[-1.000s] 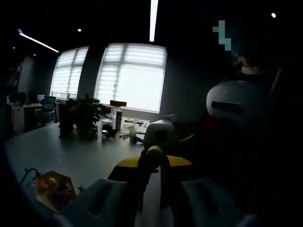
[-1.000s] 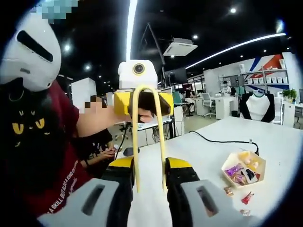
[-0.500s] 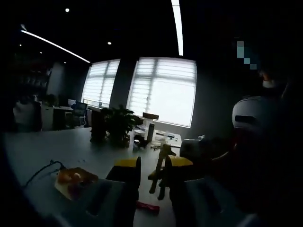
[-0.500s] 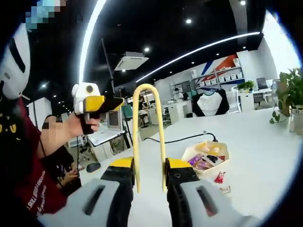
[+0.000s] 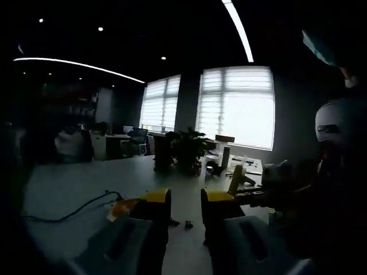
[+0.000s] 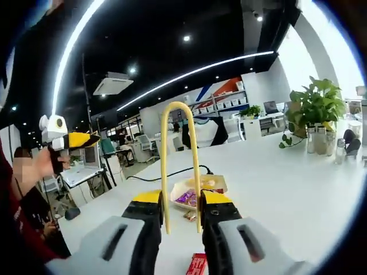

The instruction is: Place the target food into the container with the food tongs after gripping and lifting it, then release it inside without dropping or visibly crushing the food.

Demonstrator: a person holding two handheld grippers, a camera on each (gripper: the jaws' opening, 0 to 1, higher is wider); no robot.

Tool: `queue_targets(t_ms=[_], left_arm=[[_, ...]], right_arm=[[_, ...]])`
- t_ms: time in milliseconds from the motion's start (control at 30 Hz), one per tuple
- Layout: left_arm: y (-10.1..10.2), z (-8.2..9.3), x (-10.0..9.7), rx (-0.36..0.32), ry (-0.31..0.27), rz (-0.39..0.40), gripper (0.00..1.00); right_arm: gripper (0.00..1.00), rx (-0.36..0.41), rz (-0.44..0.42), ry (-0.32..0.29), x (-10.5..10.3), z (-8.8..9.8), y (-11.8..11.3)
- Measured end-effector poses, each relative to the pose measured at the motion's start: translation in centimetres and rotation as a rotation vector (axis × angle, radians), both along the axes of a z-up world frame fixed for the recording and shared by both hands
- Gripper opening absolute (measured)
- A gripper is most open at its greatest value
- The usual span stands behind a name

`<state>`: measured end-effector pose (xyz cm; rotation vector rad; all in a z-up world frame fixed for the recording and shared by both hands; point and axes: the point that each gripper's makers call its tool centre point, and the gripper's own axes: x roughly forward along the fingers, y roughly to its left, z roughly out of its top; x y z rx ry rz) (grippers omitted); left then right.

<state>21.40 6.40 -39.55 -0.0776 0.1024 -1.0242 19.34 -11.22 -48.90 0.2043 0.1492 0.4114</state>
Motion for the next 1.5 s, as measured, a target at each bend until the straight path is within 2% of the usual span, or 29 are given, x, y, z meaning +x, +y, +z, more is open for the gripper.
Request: queue_targets(t_ms=[133,233,267,367,433,467,600,733,833,1100,1500], left_arm=[[1.3,-1.3,1.1,0.081,-0.016,0.121,0.22],[2.4,-2.0,1.1,0.054,-0.009,0.205,0.23],[3.2,-2.5,1.3,0.074,-0.015,0.248,0.23],[4.5,-3.3,1.3,0.124,-0.030,0.312,0.24],[5.5,-3.6,1.1,0.089,0.000,0.353,0.26],[6.1,-3.7,1.1,0.086,0.004,0.375,0.27],[8.8,-4.6,1.5,0.118,0.004,0.482,0.29],[9.6,-5.9,1.2,0.151,0.032,0.497,0.32],[9.8,-6.4,1.0,0.193,0.023,0.509,0.32],[9.5,-6.5,1.1,0.203,0.029,0.497,0.31],[10.4,-6.7,1.1,0.226,0.029,0.516,0.30]], right_arm=[[0.22,-0.058,-0.031,-0.030,0.0,0.0,-0.3],[0.22,-0.086,-0.068,-0.034,0.0,-0.5,-0.6],[0.22,-0.084,-0.072,-0.031,0.0,-0.7,-0.6],[0.22,-0.077,-0.097,-0.018,-0.1,-1.4,-0.8],[0.23,-0.070,-0.105,-0.026,-0.3,-1.7,-0.8],[0.23,-0.065,-0.112,-0.051,-0.4,-1.5,-0.8],[0.23,-0.092,-0.121,-0.041,-0.4,-2.7,-0.6],[0.23,-0.122,-0.116,-0.024,-0.5,-4.3,-0.4],[0.23,-0.141,-0.118,-0.008,-0.6,-5.6,-0.4],[0.23,-0.114,-0.138,0.053,-0.3,-8.4,-0.7],[0.23,-0.122,-0.122,0.086,-0.5,-10.7,0.2]])
